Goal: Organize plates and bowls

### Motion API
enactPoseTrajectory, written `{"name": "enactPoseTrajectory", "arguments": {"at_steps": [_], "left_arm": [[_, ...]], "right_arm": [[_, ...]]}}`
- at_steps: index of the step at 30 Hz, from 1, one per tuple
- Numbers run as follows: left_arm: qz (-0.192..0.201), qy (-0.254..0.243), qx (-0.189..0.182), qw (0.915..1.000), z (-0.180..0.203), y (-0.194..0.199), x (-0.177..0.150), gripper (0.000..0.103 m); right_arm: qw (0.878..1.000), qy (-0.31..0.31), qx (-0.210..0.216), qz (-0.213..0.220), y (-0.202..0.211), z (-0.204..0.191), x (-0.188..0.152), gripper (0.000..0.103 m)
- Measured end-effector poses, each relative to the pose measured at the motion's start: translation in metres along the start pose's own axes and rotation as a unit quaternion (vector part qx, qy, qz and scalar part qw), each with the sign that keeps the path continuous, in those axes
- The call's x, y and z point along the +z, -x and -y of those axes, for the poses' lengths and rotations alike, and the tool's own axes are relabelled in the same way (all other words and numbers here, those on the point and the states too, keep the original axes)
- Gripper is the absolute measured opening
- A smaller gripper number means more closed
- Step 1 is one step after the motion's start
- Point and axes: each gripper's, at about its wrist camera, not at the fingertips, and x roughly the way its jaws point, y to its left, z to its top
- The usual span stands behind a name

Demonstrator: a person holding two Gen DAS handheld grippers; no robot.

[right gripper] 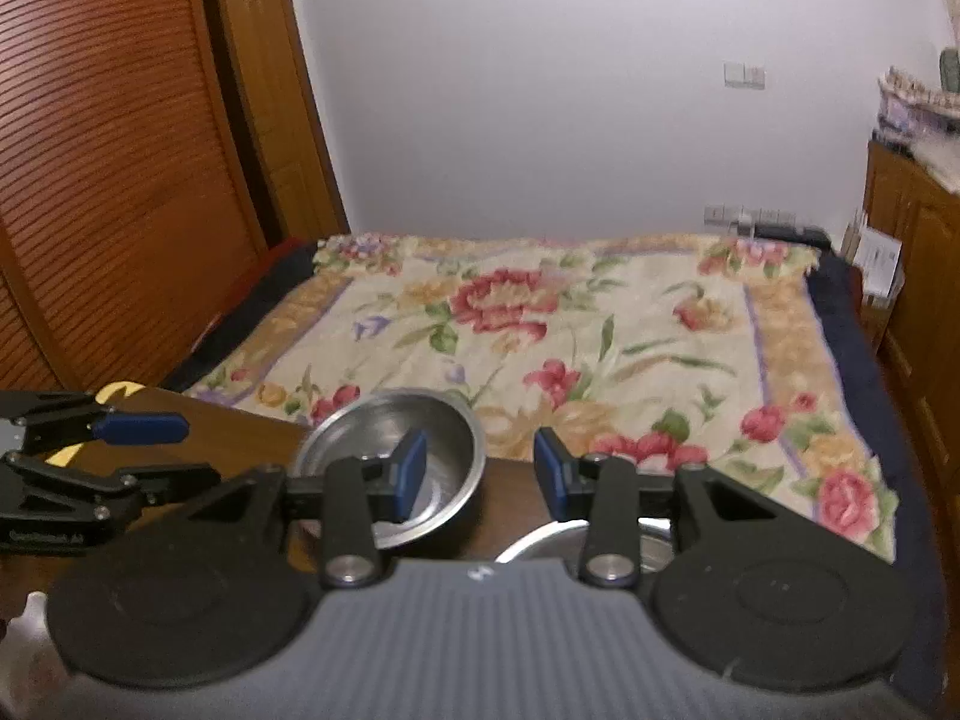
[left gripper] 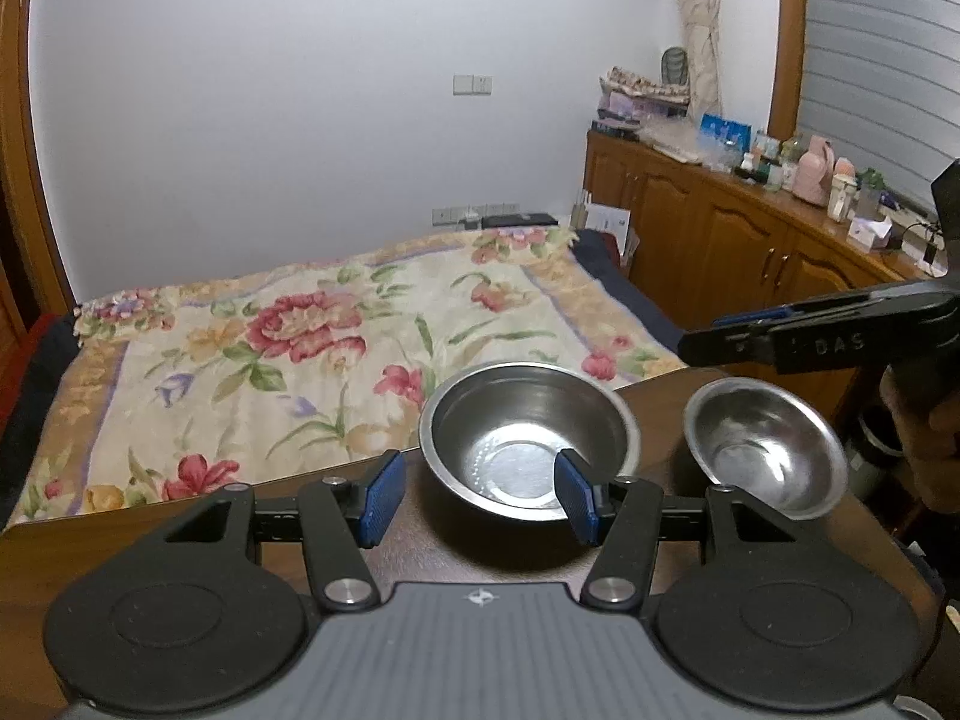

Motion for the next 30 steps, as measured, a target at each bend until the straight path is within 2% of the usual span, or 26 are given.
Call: {"name": "enactPoseTrajectory", "arguments": {"at_steps": [7,12,24,27,30], "left_arm": [[-0.017,0.025,-0.011,0.9995,-0.011,-0.033,0.001,0.057],[-0.028,0.038,-0.015,0.9988,-0.014,-0.046,0.001,0.053],[-0.044,0.064,-0.029,0.9965,-0.02,-0.056,-0.002,0.043],[-0.047,0.064,-0.032,0.9963,-0.019,-0.058,-0.003,0.035],[-0.047,0.065,-0.032,0.9962,-0.02,-0.058,-0.004,0.033]], "right_arm": [[0.999,-0.016,0.013,-0.032,-0.033,0.004,-0.002,0.041],[0.998,-0.02,0.023,-0.049,-0.045,0.003,-0.002,0.041],[0.996,-0.036,0.039,-0.076,-0.059,0.003,-0.002,0.041],[0.995,-0.036,0.044,-0.083,-0.061,0.002,-0.004,0.039],[0.995,-0.04,0.046,-0.085,-0.06,0.002,-0.005,0.039]]}}
